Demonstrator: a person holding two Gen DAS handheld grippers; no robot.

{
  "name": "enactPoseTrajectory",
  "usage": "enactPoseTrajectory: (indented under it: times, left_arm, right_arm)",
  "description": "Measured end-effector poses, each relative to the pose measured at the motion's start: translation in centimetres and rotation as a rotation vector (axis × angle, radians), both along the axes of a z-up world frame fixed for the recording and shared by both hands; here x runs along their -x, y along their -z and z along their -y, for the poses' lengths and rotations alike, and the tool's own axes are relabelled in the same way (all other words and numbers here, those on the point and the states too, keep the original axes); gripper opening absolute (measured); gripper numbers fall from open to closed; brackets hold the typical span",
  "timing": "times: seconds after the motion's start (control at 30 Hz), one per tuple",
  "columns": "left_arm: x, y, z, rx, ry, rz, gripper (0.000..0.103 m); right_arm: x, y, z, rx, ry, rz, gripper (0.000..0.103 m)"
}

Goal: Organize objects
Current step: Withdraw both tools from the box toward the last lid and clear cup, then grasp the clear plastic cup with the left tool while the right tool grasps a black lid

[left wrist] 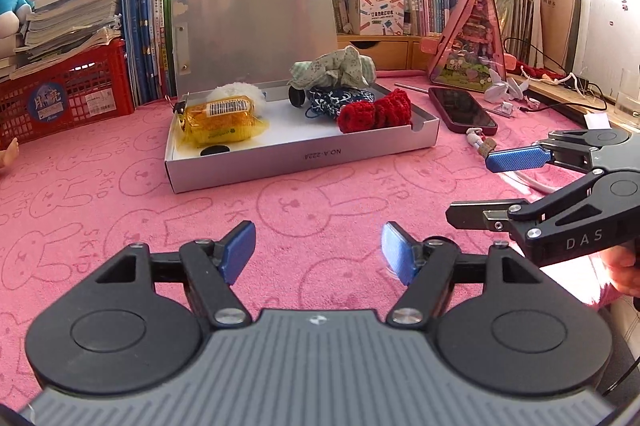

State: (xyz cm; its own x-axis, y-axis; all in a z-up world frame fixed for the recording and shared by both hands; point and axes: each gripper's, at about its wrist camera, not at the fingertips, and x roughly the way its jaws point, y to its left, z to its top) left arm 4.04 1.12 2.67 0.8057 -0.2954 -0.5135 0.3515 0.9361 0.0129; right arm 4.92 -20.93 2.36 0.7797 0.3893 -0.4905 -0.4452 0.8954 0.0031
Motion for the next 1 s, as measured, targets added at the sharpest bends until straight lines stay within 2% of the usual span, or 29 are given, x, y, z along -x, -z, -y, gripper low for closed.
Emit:
enactPoseTrajectory:
  times: [0.23, 0.43, 0.6, 0.73, 0.83, 0.87, 1.0]
  left_arm:
    - [1.0, 0.8, 0.8, 0.005, 0.015, -0.034, 0.075]
    - [0.7, 1.2, 1.5, -0.027, 0.018, -0.037, 0.075]
    - [0.2, 1.1, 1.5, -0.042, -0.01, -0.035, 0.075]
    - [0.2, 0.8, 1.1, -0.019, -0.01, -0.032, 0.075]
    - [0.3, 0.8, 1.0, -0.012, -0.01, -0.033, 0.075]
    - [0.4, 0.8, 1.0, -0.009, -0.008, -0.035, 0.075]
    - [0.6, 1.1, 1.4, -0.003, 0.009, -0.041, 0.075]
  right_arm:
    - [1.5, 0.8, -0.7, 0.055, -0.071, 0.003, 0.092]
    - [2.3, 1.5, -2.0, 0.099, -0.132, 0.013, 0.092]
    - [2.2, 1.9, -3.2, 0.11, -0.117, 0.004, 0.09]
    - [2.3, 1.8, -3.1, 0.081, -0.125, -0.004, 0.079]
    - [2.4, 1.8, -3.0, 0.073, -0.119, -0.004, 0.063]
    - [2.5, 1.7, -2.9, 0.068, -0.117, -0.005, 0.052]
    - [2.4, 1.6, -2.7, 0.064, -0.096, -0.008, 0.037]
